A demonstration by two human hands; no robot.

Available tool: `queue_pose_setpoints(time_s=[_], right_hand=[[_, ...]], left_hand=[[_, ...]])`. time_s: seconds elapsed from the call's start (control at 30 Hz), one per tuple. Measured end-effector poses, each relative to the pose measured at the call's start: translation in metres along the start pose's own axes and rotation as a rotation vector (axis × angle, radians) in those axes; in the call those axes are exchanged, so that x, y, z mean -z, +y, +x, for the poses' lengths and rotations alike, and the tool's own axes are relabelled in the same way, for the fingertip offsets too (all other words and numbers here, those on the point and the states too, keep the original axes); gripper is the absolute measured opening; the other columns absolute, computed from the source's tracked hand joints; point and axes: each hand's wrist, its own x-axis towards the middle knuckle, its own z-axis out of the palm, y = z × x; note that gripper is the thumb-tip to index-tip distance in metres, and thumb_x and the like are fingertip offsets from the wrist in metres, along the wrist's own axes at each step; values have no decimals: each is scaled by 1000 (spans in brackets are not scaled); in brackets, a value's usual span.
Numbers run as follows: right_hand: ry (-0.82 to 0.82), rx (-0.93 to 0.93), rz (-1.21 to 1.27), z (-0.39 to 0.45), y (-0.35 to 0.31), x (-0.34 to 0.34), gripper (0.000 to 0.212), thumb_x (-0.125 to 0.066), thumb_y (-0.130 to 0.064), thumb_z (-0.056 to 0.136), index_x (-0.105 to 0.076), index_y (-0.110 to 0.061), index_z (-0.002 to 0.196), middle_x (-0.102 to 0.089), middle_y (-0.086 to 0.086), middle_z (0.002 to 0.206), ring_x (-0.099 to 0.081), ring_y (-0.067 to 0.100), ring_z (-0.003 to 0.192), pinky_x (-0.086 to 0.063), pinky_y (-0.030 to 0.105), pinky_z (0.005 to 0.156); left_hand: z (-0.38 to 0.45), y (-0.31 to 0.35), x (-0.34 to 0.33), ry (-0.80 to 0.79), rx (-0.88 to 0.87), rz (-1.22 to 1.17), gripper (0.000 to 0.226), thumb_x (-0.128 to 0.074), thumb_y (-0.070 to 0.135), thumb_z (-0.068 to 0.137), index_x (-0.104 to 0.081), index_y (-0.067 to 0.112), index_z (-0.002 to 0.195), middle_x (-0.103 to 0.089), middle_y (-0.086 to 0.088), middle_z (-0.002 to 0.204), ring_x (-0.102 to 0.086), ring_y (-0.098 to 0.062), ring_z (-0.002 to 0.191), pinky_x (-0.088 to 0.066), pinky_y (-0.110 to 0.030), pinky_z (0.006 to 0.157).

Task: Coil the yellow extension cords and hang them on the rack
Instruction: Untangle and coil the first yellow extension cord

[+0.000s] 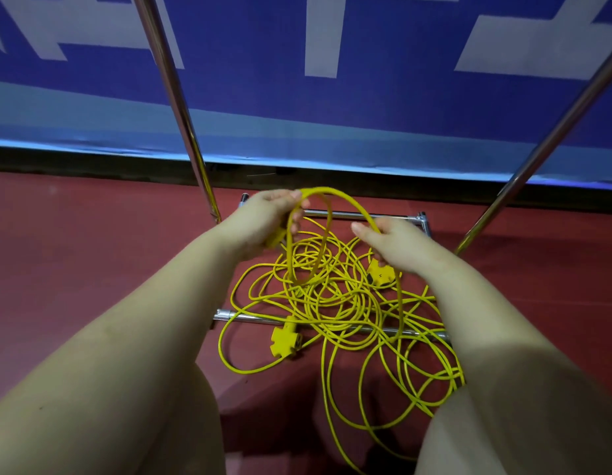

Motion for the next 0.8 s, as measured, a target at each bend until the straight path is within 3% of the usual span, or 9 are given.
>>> queue_pose_setpoints(time_s=[0.07,0.17,0.23,0.33,0.5,0.57,0.7,0.8], right_hand=[[-72,-38,20,0,4,-1,35,-44,-53,92,-45,-22,75,-55,0,65,-57,18,65,-43,30,67],[152,94,490,-1,-5,2,12,-55,-30,93,-51,-20,87,-44,-9,64,-50,-4,53,-43,22,56],[344,167,664,0,-8,9,9,-57,-19,92,-56,-22,84,-46,-12,63,-46,-8,49,-42,19,61],[458,130,620,2,-7,12,16,-62,-20,89,-59,-25,74,-52,-12,66,-47,-6,58,-38,20,66],[431,22,533,2,-6,12,14,-66,-23,83,-64,-23,69,-64,-5,78,-56,12,81,-41,25,70],[390,36,531,1,-6,14,16,-67,-22,82,-65,-25,66,-67,-2,84,-57,12,83,-42,25,73],[295,68,567,-2,-8,20,16,-67,-19,81,-66,-25,67,-64,-7,76,-57,12,82,-43,27,77],[279,91,535,-3,-9,17,15,-67,-20,82,-66,-25,68,-64,-6,78,-56,11,83,-42,25,75]], left_hand=[[2,6,11,105,-25,-117,29,-35,17,103,-53,12,81,-46,9,50,-43,-5,42,-41,-21,48],[1,8,25,178,-22,50,29,-37,21,103,-55,15,81,-48,6,55,-46,-5,41,-36,-17,42],[-3,5,25,147,29,238,30,-38,21,102,-57,14,81,-50,2,58,-49,-5,40,-35,-15,37],[-8,1,18,-4,157,243,29,-37,20,102,-60,12,86,-56,2,57,-54,-7,42,-39,-16,37],[-9,4,12,-60,298,93,34,-34,25,102,-61,12,87,-64,1,57,-63,-10,49,-41,-16,39],[-8,5,12,-56,304,14,35,-32,26,102,-60,11,90,-68,-1,61,-66,-11,53,-46,-17,42],[-5,6,14,-42,328,-155,35,-33,26,102,-61,9,91,-72,-5,70,-68,-14,58,-55,-24,57],[-8,6,9,-113,319,-84,33,-34,24,102,-60,8,91,-70,-4,67,-65,-13,54,-54,-23,54]])
